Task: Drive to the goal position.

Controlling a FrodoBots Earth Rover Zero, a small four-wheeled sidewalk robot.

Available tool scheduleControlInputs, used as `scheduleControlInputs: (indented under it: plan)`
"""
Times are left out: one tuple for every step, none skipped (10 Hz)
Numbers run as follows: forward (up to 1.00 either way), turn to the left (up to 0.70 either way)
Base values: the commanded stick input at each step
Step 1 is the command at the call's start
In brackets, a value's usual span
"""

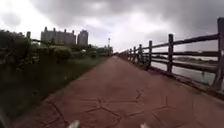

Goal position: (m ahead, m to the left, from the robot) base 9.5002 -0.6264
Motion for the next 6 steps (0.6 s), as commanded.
scheduleControlInputs:
  plan:
    - [0.70, 0.00]
    - [0.70, 0.00]
    - [0.70, 0.06]
    - [0.70, 0.27]
    - [0.70, 0.26]
    - [0.70, 0.01]
